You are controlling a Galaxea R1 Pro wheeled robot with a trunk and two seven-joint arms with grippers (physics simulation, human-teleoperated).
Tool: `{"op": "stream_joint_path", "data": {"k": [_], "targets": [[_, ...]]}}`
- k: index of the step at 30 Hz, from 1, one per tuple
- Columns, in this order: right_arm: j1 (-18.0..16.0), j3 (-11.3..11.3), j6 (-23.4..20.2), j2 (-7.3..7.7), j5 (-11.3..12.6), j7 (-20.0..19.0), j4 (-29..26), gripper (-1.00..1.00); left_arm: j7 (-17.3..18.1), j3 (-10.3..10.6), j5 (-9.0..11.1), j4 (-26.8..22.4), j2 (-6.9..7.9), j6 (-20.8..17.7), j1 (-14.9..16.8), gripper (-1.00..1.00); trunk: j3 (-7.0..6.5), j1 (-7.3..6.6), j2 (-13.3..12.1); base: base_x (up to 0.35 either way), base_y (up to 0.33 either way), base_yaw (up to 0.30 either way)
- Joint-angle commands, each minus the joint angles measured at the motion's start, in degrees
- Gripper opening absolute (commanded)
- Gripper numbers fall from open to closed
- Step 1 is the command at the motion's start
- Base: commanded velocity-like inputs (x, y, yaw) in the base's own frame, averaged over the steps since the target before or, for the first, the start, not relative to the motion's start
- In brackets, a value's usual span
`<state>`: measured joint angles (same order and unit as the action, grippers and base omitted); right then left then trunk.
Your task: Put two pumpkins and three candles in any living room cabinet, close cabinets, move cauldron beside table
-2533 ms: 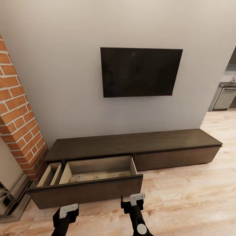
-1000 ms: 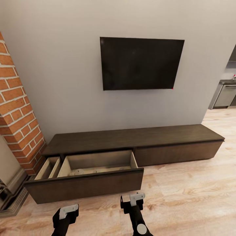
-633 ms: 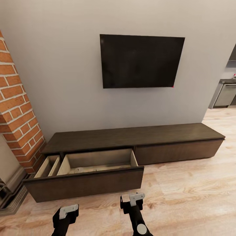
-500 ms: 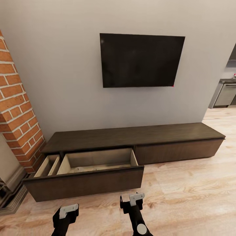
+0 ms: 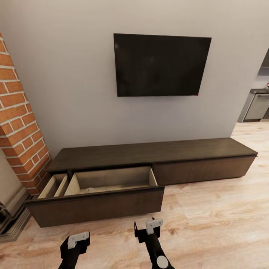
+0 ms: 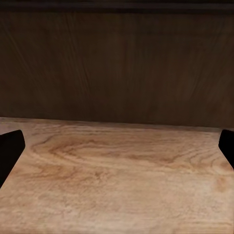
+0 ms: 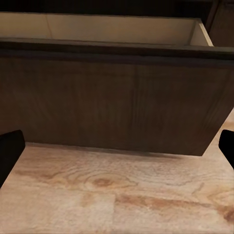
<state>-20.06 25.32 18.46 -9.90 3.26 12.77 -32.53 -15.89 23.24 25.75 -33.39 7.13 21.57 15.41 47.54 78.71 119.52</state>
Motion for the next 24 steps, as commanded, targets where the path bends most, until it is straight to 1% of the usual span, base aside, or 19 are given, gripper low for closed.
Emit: {"op": "stream_joint_path", "data": {"k": [1, 12, 16, 24], "targets": [[-0.1, 0.4, 0.2, 0.04, 0.3, 0.4, 0.1, 1.0, -0.5, 0.5, 0.4, 0.0, 0.08, 0.2, 0.1, 1.0, 0.24, 0.22, 0.4, 0.0, 0.0, 0.0], [-0.1, 0.4, 0.2, 0.05, 0.3, 0.3, 0.1, 1.0, -0.2, 0.3, 0.4, -0.2, 0.12, 0.3, 0.1, 1.0, 2.21, 2.63, 4.9, 0.0, 0.0, 0.0], [-0.1, 0.4, 0.2, -0.02, 0.3, 0.3, 0.1, 1.0, -0.1, 0.2, 0.4, -2.0, 0.16, 0.2, 0.1, 1.0, 2.93, 3.51, 6.5, 0.0, 0.0, 0.0], [-0.1, 0.4, 0.2, -0.03, 0.3, 0.3, 0.1, 1.0, 0.0, 0.1, 0.4, -2.7, 0.17, 0.2, 0.1, 1.0, 4.37, 5.27, 9.7, 0.0, 0.0, 0.0]]}}
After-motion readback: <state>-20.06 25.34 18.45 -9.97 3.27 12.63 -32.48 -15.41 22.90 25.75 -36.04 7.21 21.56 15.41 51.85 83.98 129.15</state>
